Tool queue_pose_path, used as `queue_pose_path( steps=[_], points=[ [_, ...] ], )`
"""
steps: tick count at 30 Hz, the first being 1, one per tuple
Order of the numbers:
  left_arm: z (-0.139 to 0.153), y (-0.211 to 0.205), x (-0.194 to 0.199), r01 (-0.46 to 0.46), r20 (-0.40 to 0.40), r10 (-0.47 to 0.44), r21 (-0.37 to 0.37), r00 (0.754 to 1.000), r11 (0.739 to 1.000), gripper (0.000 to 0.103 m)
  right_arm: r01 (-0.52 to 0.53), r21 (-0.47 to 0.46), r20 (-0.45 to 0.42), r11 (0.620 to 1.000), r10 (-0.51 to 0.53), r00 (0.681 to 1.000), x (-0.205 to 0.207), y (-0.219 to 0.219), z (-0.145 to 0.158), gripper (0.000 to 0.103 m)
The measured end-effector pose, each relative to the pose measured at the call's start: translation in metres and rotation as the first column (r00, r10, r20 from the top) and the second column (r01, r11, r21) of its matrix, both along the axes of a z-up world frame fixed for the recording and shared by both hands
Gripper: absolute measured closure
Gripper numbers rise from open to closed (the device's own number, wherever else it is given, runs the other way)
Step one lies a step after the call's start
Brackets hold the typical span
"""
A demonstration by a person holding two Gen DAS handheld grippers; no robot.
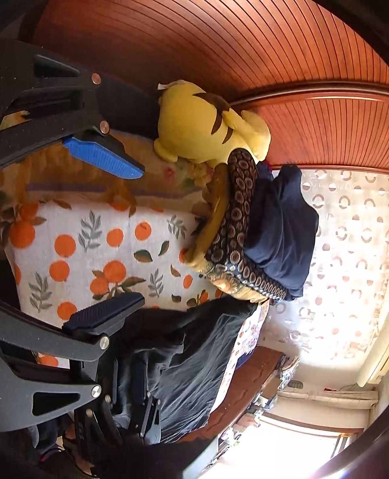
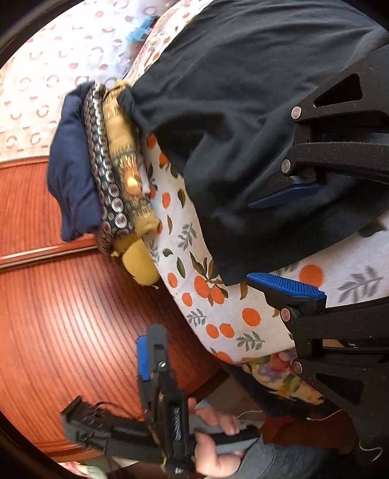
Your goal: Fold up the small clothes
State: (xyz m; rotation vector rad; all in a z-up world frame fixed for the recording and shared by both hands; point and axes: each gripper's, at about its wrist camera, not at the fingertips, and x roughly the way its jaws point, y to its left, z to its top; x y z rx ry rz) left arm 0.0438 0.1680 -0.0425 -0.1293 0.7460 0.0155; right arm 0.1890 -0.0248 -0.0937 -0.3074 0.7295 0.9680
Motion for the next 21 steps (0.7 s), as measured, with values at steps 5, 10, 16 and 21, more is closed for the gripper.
queue_pose_path(
  steps=[5, 10, 16, 21],
  points=[
    [-0.001, 0.006, -0.004, -0.015, 0.006, 0.015, -0.009, 1.000, 1.000, 0.024, -0.022, -0.092, 0.050, 0.996, 0.027, 0.998, -0.001, 0.031, -0.015, 0.056],
    [-0.002, 0.007, -0.003, -0.014, 0.004, 0.014, -0.010, 1.000, 1.000, 0.024, -0.021, -0.153, 0.141, 0.988, 0.042, 0.989, -0.011, 0.048, -0.019, 0.061],
    [-0.001, 0.001, 0.001, -0.007, 0.007, 0.007, -0.011, 1.000, 1.000, 0.024, 0.010, -0.125, 0.157, 0.992, 0.010, 0.988, -0.006, 0.040, -0.017, 0.097],
    [0.008, -0.014, 0.019, 0.034, 0.025, -0.033, -0.030, 0.999, 0.999, 0.024, 0.049, 0.017, 0.135, 0.999, -0.051, 0.990, -0.005, 0.004, 0.006, 0.097]
  ],
)
